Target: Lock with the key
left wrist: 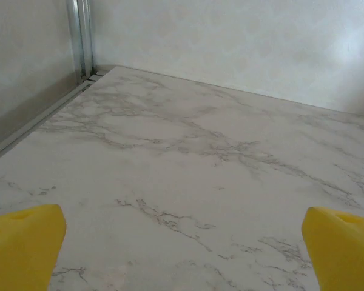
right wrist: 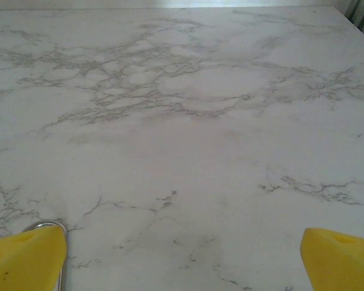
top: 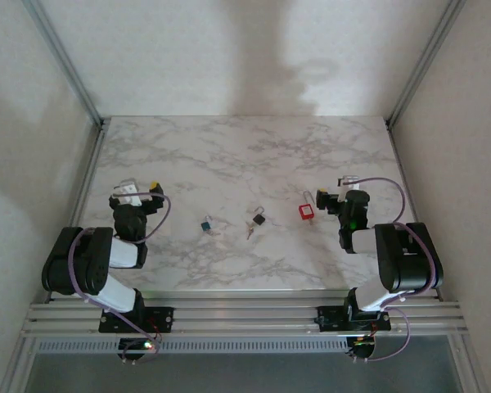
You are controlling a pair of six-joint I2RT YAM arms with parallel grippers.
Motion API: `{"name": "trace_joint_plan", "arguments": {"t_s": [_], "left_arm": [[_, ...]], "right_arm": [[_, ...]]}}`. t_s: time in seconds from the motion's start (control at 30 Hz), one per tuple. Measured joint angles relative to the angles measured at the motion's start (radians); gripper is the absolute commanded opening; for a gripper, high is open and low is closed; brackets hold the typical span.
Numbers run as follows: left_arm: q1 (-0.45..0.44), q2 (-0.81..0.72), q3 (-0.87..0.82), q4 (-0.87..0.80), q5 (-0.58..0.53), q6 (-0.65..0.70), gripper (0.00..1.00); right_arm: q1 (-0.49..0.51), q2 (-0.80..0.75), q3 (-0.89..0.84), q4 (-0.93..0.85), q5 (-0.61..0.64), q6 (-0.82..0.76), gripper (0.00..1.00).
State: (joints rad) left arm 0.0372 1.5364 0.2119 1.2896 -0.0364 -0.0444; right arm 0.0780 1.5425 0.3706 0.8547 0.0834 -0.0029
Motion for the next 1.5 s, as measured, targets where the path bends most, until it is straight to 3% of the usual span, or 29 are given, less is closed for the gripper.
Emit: {"name": "trace_joint_plan", "arguments": {"t_s": [0.9, 1.07, 1.17, 1.3, 1.5], "left_arm": [[0.003, 0.000, 0.002, -0.004, -0.005, -0.001, 0.99], [-0.006, -0.097, 0.127, -0.254, -0.064, -0.020, 0.99], [-0.009, -0.180, 0.256, -0.410, -0.093, -0.101, 0.99], [-0.010, -0.316, 0.378, -0.591, -0.091, -0.312, 0.99], [0.009, -0.410, 0.420, -0.831, -0.083, -0.664, 0.99]], "right_arm": [[0.000, 0.000, 0.000, -0.001, 0.000, 0.000, 0.99], [0.018, -0.117, 0.055, -0.208, 0.006, -0.002, 0.99], [0.044, -0.247, 0.133, -0.317, -0.002, 0.027, 0.99], [0.067, -0.385, 0.215, -0.385, -0.068, 0.105, 0.99], [0.066, -0.512, 0.227, -0.484, -0.079, 0.531, 0.99]]}}
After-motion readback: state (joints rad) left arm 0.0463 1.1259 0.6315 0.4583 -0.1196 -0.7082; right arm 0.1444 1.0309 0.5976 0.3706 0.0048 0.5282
